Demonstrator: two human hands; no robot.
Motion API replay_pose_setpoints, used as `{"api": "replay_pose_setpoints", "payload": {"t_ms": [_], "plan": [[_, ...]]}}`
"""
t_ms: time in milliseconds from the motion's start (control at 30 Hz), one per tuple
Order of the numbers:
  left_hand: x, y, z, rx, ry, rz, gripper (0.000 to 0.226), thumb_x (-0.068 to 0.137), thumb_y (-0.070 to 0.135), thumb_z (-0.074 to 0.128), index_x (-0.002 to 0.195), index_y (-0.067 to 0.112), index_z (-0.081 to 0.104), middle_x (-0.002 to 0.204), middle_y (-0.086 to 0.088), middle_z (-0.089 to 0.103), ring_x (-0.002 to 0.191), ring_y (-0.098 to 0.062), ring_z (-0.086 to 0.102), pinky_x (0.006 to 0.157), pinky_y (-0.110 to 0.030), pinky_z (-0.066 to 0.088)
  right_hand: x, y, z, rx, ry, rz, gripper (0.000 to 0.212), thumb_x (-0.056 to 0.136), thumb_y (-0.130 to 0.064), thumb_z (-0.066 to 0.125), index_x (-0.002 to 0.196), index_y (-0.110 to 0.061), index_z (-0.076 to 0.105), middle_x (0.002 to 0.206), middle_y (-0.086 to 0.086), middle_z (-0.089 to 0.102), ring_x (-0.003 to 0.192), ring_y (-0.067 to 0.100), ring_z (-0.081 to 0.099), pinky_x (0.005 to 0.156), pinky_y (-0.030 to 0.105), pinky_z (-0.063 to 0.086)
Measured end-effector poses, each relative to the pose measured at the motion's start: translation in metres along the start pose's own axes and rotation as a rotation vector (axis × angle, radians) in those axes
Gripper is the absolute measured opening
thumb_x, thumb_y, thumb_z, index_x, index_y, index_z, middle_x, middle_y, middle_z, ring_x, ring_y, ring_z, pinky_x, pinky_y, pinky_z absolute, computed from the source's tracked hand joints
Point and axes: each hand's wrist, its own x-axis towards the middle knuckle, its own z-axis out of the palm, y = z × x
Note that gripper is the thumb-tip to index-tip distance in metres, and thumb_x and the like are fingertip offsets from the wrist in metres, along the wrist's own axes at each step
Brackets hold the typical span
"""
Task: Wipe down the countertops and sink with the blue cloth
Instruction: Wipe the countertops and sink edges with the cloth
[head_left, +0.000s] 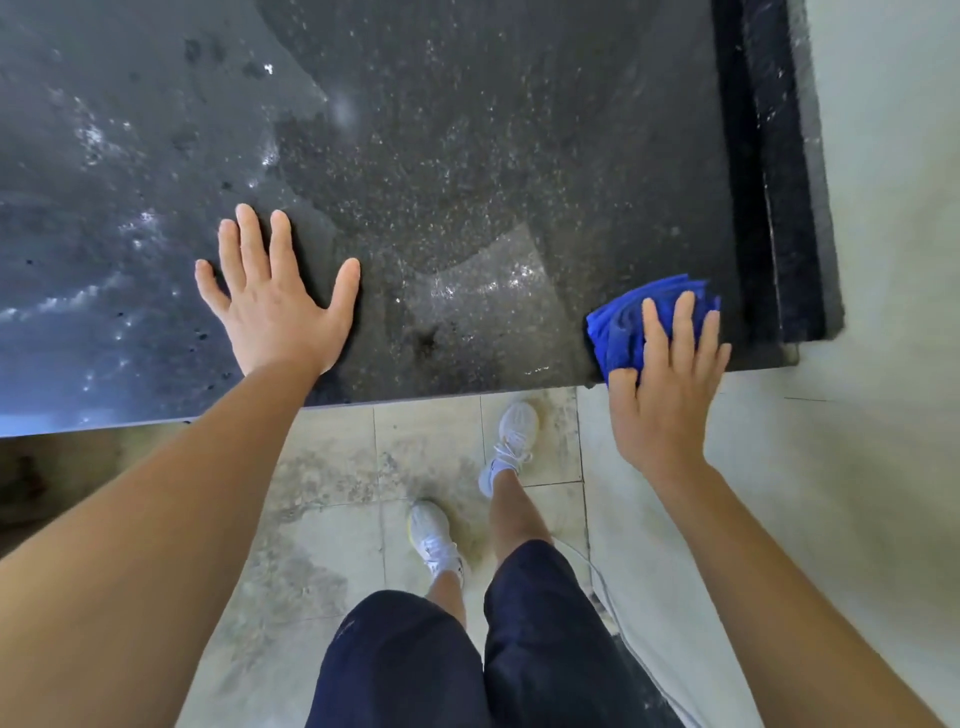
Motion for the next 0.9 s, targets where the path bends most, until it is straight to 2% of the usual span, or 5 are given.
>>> {"api": "replay_pose_setpoints", "payload": {"t_ms": [367, 600, 700, 767, 900], "plan": [[0.000, 0.001, 0.002, -0.013, 0.004, -0.011, 0.080, 0.093, 0.071, 0.030, 0.153, 0.019, 0.022, 0.165, -0.007, 0.010, 0.152, -0.025, 0.004, 0.120, -0.056, 0.004, 0.055, -0.146, 0.025, -0.023, -0.078, -0.578, 0.057, 0.094, -0.043, 0.041, 0.146, -0.022, 0.047, 0.165, 0.006, 0.024, 0.153, 0.035, 0.013, 0.122, 0.053, 0.011], [0.001, -0.001, 0.002, 0.011, -0.005, -0.008, 0.082, 0.093, 0.073, 0.025, 0.154, 0.019, 0.021, 0.165, -0.007, 0.009, 0.152, -0.026, 0.003, 0.120, -0.057, 0.004, 0.135, -0.020, -0.027, -0.039, -0.040, -0.094, 0.066, 0.089, -0.032, 0.035, 0.154, -0.019, 0.033, 0.167, 0.009, 0.015, 0.152, 0.038, 0.010, 0.122, 0.059, 0.011], [0.002, 0.000, 0.001, 0.013, -0.011, -0.004, 0.082, 0.093, 0.073, 0.025, 0.154, 0.019, 0.021, 0.165, -0.007, 0.009, 0.152, -0.027, 0.005, 0.120, -0.057, 0.005, 0.123, -0.025, -0.027, -0.015, -0.018, 0.063, 0.068, 0.087, -0.027, 0.034, 0.154, -0.014, 0.034, 0.166, 0.012, 0.014, 0.152, 0.040, 0.007, 0.121, 0.061, 0.009], [0.001, -0.001, 0.000, 0.003, -0.013, -0.010, 0.082, 0.093, 0.073, 0.026, 0.154, 0.019, 0.022, 0.165, -0.007, 0.010, 0.152, -0.027, 0.005, 0.120, -0.058, 0.005, 0.100, -0.059, -0.016, 0.027, -0.027, 0.040, 0.068, 0.085, -0.026, 0.035, 0.152, -0.014, 0.037, 0.166, 0.011, 0.015, 0.152, 0.040, 0.005, 0.121, 0.061, 0.005], [0.001, 0.000, 0.000, -0.006, -0.006, -0.012, 0.081, 0.093, 0.073, 0.028, 0.153, 0.019, 0.023, 0.165, -0.007, 0.010, 0.152, -0.026, 0.005, 0.120, -0.057, 0.004, 0.033, -0.128, 0.008, 0.054, -0.135, -0.369, 0.062, 0.084, -0.026, 0.038, 0.144, -0.016, 0.048, 0.165, 0.010, 0.021, 0.152, 0.040, 0.008, 0.121, 0.059, 0.006]]}}
